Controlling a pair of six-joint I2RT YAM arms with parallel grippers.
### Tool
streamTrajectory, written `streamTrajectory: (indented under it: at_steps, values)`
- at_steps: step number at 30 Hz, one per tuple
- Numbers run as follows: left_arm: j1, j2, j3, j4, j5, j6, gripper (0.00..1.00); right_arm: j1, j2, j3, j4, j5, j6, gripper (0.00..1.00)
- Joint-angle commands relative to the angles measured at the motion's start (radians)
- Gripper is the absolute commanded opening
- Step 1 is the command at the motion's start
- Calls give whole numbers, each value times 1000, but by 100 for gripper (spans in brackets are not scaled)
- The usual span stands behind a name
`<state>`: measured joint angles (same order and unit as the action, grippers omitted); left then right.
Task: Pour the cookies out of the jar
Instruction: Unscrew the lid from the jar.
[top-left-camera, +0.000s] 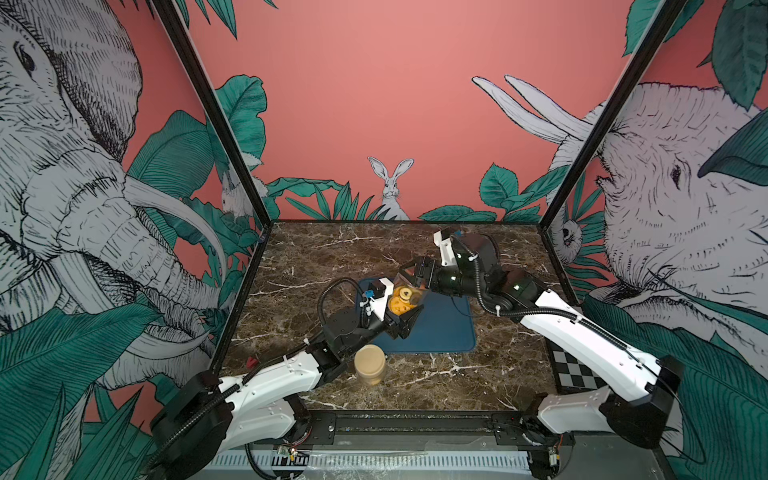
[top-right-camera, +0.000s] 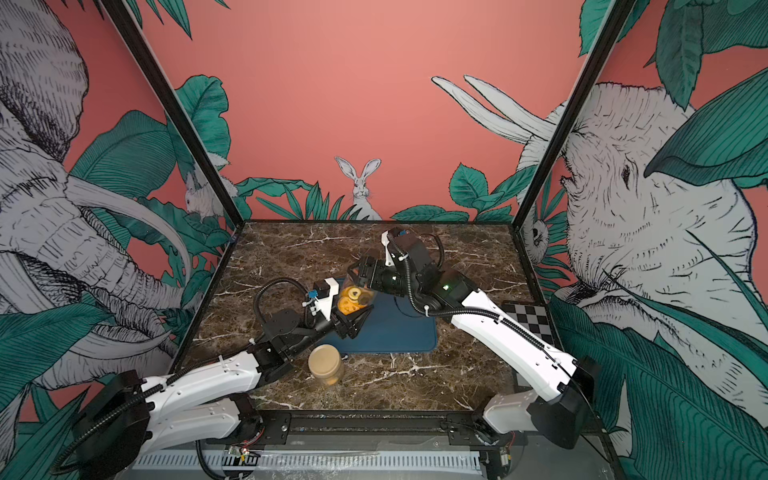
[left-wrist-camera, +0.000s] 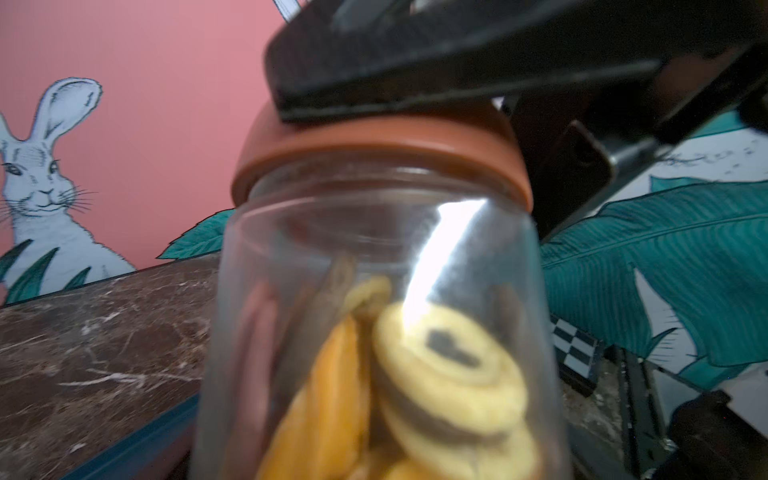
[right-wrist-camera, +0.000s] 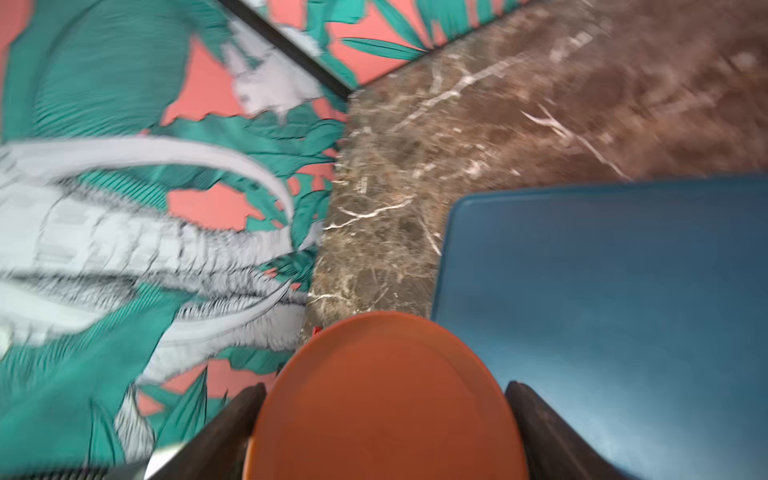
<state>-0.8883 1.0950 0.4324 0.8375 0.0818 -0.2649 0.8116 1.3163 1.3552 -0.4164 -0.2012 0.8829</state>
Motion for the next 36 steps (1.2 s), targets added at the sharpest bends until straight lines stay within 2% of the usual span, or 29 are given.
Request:
streamTrajectory:
  at_steps: [1, 4, 6, 12, 22, 32, 34, 36]
  values:
    - [16, -47, 12, 272, 98, -135, 0, -14, -57, -35, 182, -197, -130, 49]
    - [17, -47, 25, 279, 169, -162, 0, -33, -70, -67, 209, -267, -167, 46]
    - [17, -46, 26, 279, 195, -169, 0, -43, -83, -73, 206, -272, -193, 45]
    - [18, -38, 5, 283, 206, -175, 0, -82, -119, -109, 289, -314, -182, 42]
    - [19, -26, 15, 247, 236, -165, 0, -118, -144, -185, 405, -328, -116, 39]
    - [23, -1, 21, 241, 256, -171, 0, -156, -154, -195, 413, -334, -110, 38]
    - [25, 4, 24, 234, 256, -166, 0, -162, -156, -193, 404, -321, -106, 37]
    - [25, 6, 29, 219, 253, -157, 0, -172, -166, -180, 338, -257, -122, 37]
